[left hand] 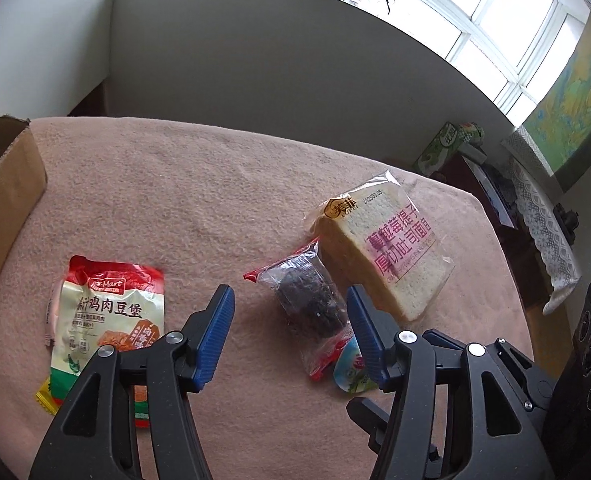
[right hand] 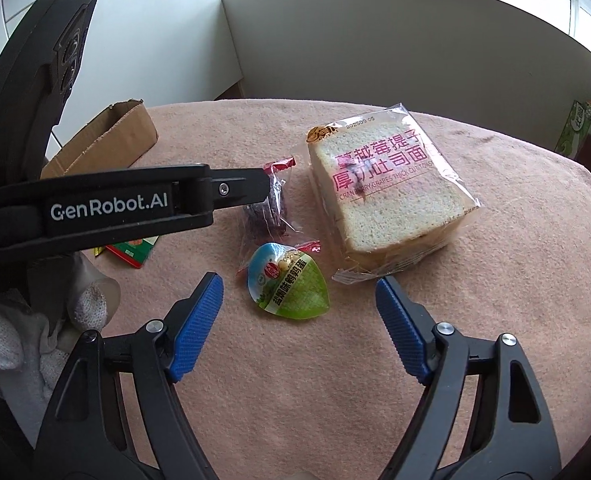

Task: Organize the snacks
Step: 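Move the left tool to a dark snack bag while the right grasps the green jelly cup, then close the left tool on the dark snack bag while the right lifts the jelly cup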

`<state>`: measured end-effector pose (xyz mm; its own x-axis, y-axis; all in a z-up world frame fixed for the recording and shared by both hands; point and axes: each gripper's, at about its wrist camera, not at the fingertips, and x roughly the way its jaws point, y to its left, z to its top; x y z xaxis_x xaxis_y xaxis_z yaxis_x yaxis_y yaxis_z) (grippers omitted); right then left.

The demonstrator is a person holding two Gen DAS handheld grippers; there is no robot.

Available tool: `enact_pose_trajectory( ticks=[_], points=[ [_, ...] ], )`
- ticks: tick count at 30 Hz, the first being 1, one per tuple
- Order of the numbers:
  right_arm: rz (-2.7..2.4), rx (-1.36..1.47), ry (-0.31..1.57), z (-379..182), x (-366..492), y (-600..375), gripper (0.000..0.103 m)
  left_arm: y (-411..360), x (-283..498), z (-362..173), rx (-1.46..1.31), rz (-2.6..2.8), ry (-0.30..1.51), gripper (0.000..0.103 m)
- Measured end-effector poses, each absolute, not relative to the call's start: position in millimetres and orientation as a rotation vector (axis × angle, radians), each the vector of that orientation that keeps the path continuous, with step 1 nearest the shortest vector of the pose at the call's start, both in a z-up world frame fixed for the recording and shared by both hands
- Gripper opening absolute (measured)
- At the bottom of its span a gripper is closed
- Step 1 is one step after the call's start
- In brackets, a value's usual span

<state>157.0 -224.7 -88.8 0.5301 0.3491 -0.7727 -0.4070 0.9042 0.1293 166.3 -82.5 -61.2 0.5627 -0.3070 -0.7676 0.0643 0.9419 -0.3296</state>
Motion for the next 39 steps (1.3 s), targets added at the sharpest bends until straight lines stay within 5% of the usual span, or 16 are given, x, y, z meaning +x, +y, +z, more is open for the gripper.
enact_pose_trajectory(
  ticks=[14,17,22,30,39],
  points=[
    [0.460,-0.104,0.929,-99,163,-211,0.082,-92,177,-69,-0.248,-0.174,0.978,0.057],
    [0.457,-0.114,0.942,-102,168,-206,0.082,-91,176,-70,-0.249,-0.174,0.978,0.047],
    [0.442,-0.119,0.958,-106,175,-201,0.061,-96,174,-68,-0.218,-0.184,0.966,0.036],
    [0.422,-0.095,0.956,-105,173,-212,0.026,-91,169,-66,-0.185,-0.171,0.954,0.032],
    [0.421,-0.074,0.945,-102,155,-219,0.025,-80,156,-65,-0.161,-0.169,0.942,0.030]
  ],
)
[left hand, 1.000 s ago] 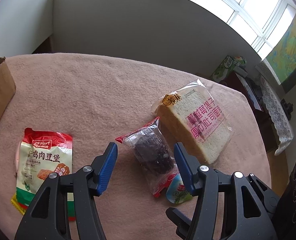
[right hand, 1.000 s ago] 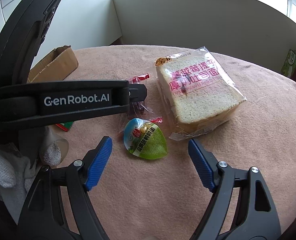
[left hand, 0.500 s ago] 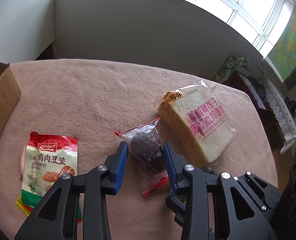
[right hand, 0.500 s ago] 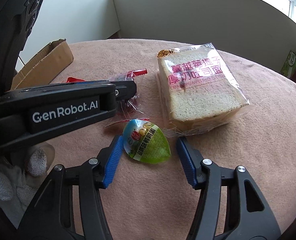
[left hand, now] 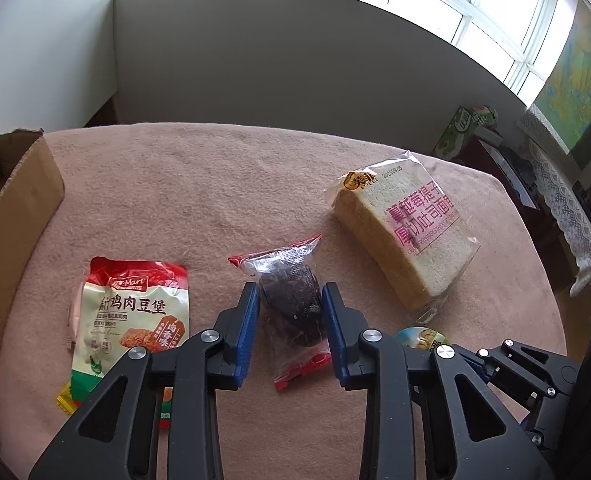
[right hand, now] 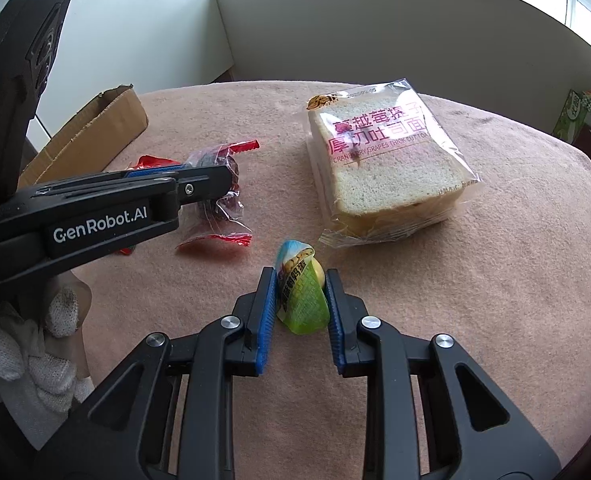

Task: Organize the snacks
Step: 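Close the left tool on the dark snack bag while the right lifts the jelly cup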

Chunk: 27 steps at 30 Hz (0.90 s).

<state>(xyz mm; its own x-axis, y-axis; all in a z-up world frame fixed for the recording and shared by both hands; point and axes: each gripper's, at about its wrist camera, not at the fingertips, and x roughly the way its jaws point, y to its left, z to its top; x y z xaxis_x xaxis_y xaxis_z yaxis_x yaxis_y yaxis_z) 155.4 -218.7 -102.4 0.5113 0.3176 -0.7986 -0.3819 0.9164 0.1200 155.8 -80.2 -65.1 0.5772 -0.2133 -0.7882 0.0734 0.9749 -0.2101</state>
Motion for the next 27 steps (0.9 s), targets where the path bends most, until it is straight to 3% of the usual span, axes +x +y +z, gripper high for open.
enact_pose_trajectory(
  ticks=[27],
  points=[
    [0.381,-0.062,0.889,-73,112,-204,0.024,-47,110,-45,-0.138,-0.193,0.844,0.029]
  ],
)
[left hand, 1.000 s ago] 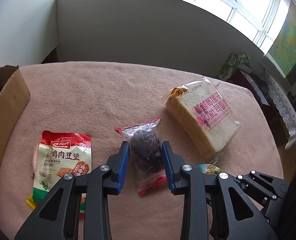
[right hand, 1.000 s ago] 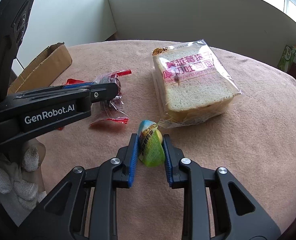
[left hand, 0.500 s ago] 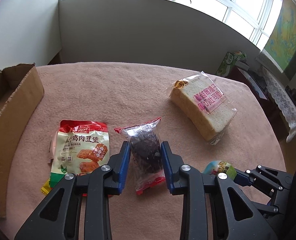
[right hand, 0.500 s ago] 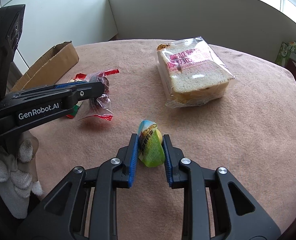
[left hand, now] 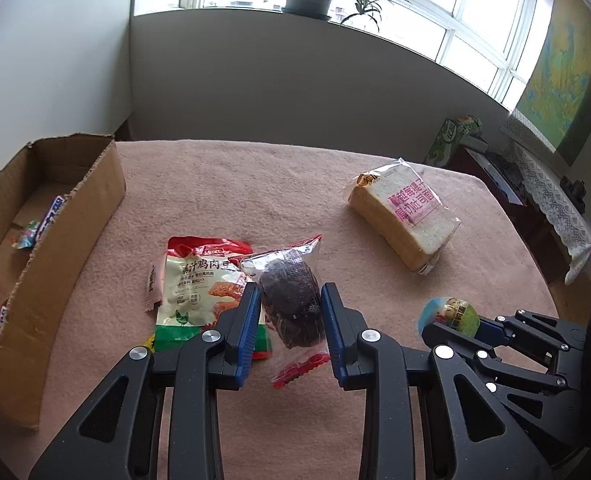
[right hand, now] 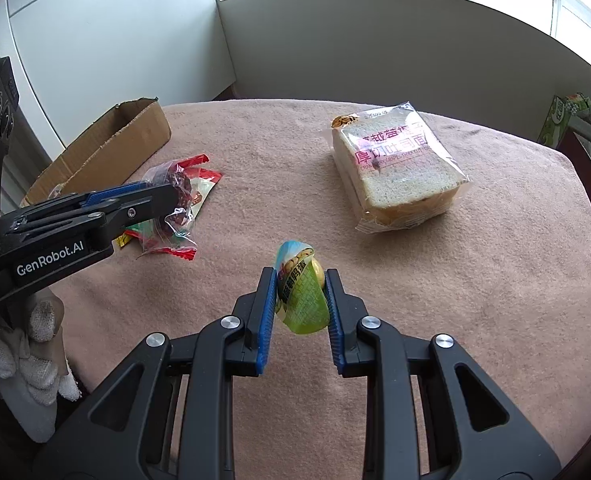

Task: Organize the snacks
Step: 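Close the left tool on the dark snack bag while the right lifts the jelly cup, then carry both snacks into the cardboard box and open both tools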

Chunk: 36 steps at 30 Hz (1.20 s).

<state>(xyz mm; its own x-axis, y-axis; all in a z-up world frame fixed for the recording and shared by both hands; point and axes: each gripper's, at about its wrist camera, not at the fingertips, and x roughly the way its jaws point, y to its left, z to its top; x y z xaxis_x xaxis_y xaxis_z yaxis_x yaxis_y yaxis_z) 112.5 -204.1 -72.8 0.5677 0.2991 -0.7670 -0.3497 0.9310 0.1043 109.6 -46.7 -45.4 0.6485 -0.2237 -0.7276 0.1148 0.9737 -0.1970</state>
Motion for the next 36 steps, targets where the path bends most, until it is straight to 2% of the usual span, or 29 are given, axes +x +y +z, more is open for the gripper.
enact_pose_trajectory(
  ticks=[14,22,36],
  points=[
    [0.421,-0.095,0.828,-42,102,-147,0.024,17,74,-26,-0.236,-0.177,0.760,0.029],
    [0.480,-0.107,0.783,-18,105,-102,0.024,65,54,-3,-0.298,-0.108,0.651,0.029],
    [0.607,-0.125,0.747,6,134,2,0.025,169,32,-6,-0.405,0.105,0.578,0.029]
  ],
)
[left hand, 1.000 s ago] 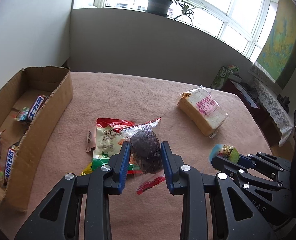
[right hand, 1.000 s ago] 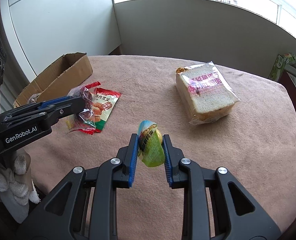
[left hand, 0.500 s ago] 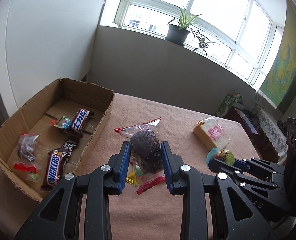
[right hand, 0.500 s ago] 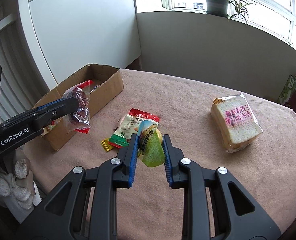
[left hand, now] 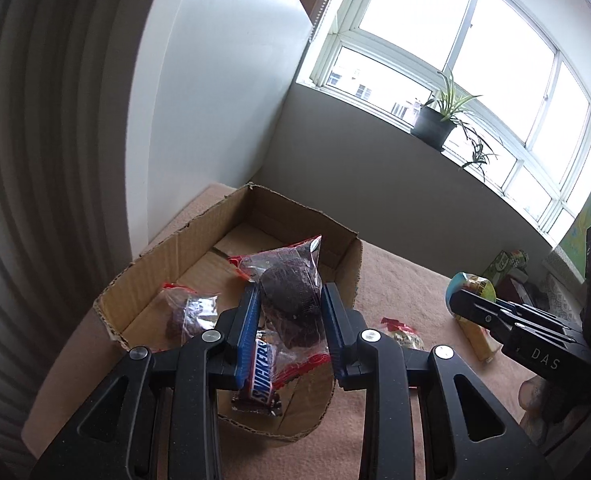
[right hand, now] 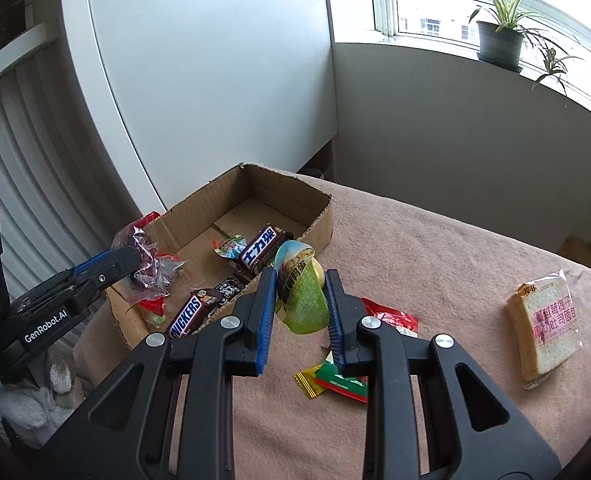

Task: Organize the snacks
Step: 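Carry both snacks into the cardboard box and open both tools, then withdraw both open tools from the box back over the table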

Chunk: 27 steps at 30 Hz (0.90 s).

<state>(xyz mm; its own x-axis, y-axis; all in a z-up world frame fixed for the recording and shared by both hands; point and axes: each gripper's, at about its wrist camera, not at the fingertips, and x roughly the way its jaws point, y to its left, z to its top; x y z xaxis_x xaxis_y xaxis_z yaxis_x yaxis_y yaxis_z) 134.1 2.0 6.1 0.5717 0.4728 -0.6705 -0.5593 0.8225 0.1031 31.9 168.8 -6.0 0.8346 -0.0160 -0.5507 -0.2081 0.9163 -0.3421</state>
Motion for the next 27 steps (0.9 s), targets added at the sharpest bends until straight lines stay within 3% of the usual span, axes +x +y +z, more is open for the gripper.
enact_pose_trajectory(
  ticks=[17,18,19,20,21,22,24,27],
  points=[
    [0.691,-0.149,0.800,-14,169,103,0.025,193,33,-21,-0.409,0.172,0.616,0.030],
    [0.689,-0.149,0.799,-14,169,103,0.031,192,33,-21,-0.406,0.176,0.614,0.031],
    [0.682,-0.146,0.796,-14,169,103,0.048,192,33,-21,-0.400,0.180,0.613,0.031],
    [0.674,-0.140,0.787,-13,169,102,0.058,191,32,-20,-0.396,0.183,0.614,0.036],
    [0.664,-0.132,0.772,-11,169,100,0.074,192,32,-20,-0.393,0.184,0.612,0.045],
    [0.654,-0.123,0.758,-9,169,98,0.083,192,31,-20,-0.392,0.186,0.609,0.049],
    [0.644,-0.107,0.746,-6,170,94,0.088,194,30,-20,-0.397,0.192,0.604,0.058],
    [0.628,-0.101,0.749,-5,173,89,0.092,195,30,-20,-0.409,0.194,0.603,0.059]
  ],
)
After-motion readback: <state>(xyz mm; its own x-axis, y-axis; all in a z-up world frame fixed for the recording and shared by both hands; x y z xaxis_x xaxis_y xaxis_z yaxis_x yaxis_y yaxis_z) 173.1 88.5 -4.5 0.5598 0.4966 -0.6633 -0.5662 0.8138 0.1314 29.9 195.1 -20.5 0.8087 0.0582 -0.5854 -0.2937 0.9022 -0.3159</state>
